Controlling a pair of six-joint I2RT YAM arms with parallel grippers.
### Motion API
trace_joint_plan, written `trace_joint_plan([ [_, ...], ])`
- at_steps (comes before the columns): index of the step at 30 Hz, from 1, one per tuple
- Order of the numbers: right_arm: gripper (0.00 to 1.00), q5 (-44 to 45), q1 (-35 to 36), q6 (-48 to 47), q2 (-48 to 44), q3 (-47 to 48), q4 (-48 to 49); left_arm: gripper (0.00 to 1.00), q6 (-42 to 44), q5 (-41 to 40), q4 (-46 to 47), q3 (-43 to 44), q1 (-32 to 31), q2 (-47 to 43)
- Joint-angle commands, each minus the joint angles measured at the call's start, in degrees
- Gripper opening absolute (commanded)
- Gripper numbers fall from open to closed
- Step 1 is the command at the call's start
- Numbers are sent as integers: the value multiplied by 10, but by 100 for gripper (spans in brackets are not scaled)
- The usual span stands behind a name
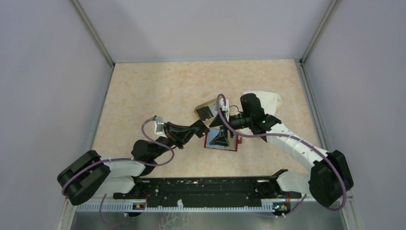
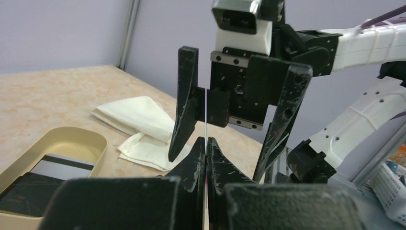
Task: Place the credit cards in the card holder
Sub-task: Pick up the credit card from the storage box.
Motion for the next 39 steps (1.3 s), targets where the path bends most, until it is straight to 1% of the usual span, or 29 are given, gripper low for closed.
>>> trace_joint_plan([
  [1,86,-13,13,68,-11,-7,132,0,16,-25,77,11,-9,19],
  [5,76,-6,16,124,-12,-23,183,0,-3,-16,99,14,-9,41],
  [8,64,5,27,132,3,-21,184,0,-14,-12,117,16,-9,51],
  [10,51,8,33,138,16,-14,179,0,-19,-10,117,18,-9,52],
  [12,34,8,36,142,22,-7,173,0,-22,-7,112,18,-9,50],
  [15,9,14,36,141,29,-1,164,0,-24,-7,105,13,-9,42],
  [17,0,13,36,138,33,2,156,0,-22,-7,102,9,-9,34],
  [18,0,12,35,137,34,6,152,5,-21,-6,97,6,-9,29],
  [21,0,-14,35,110,34,16,123,33,-15,-7,67,-1,-9,8],
  [22,0,-25,36,77,34,24,94,42,-13,-8,56,-8,-8,-3],
  [24,0,-34,36,-7,36,44,15,67,1,-1,13,-25,-7,-39],
  [25,0,-35,36,-43,38,53,-19,76,14,17,-23,-27,-6,-67],
  [27,0,-42,35,-94,45,64,-67,89,49,53,-166,-14,-5,-137],
  [29,0,-58,36,-119,54,73,-94,95,95,75,-339,19,-5,-205],
  [31,0,-72,35,-135,62,80,-111,97,141,91,-446,39,-5,-253],
  [33,0,-81,36,-153,66,86,-127,97,163,91,-525,55,-4,-291],
  [36,0,-82,39,-176,65,88,-144,90,172,96,-600,79,3,-298],
  [39,0,-82,40,-186,59,84,-147,87,165,107,-610,88,9,-278],
])
